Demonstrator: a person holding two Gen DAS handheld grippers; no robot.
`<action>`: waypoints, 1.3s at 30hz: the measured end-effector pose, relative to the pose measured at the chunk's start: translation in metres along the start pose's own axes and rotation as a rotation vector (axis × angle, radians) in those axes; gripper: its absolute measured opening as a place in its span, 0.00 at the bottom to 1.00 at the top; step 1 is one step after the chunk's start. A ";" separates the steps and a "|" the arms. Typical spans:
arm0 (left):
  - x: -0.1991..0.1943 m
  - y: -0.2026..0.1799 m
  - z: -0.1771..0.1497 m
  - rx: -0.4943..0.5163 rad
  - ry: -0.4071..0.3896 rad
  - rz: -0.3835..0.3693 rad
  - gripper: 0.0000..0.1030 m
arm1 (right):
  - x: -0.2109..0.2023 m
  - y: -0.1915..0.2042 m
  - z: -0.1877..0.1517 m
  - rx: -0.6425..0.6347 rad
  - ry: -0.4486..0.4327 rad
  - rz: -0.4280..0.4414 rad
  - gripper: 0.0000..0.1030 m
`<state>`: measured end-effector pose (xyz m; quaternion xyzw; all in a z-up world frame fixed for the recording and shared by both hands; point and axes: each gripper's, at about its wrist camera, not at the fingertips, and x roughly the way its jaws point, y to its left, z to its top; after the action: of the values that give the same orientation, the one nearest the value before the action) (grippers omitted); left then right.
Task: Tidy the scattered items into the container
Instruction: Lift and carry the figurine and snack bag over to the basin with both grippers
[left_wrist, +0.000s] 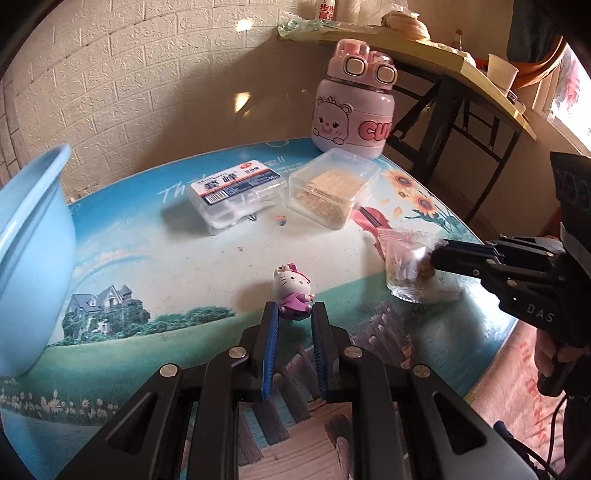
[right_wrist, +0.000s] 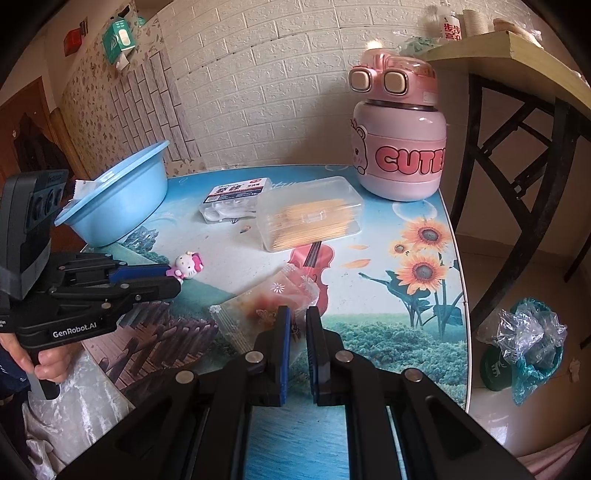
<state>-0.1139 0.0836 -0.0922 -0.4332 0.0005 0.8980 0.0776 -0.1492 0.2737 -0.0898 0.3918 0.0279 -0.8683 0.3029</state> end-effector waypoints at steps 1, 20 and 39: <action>0.000 0.000 0.001 -0.005 -0.002 0.011 0.20 | 0.000 0.000 0.000 0.001 0.000 0.000 0.08; 0.023 -0.006 0.020 0.013 -0.004 0.038 0.35 | 0.009 0.001 0.003 0.064 -0.005 0.051 0.64; 0.019 -0.005 0.015 0.037 -0.031 0.030 0.22 | 0.020 0.039 -0.004 -0.105 -0.043 0.026 0.31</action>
<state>-0.1367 0.0925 -0.0976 -0.4174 0.0223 0.9056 0.0722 -0.1354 0.2328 -0.0989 0.3570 0.0618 -0.8698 0.3349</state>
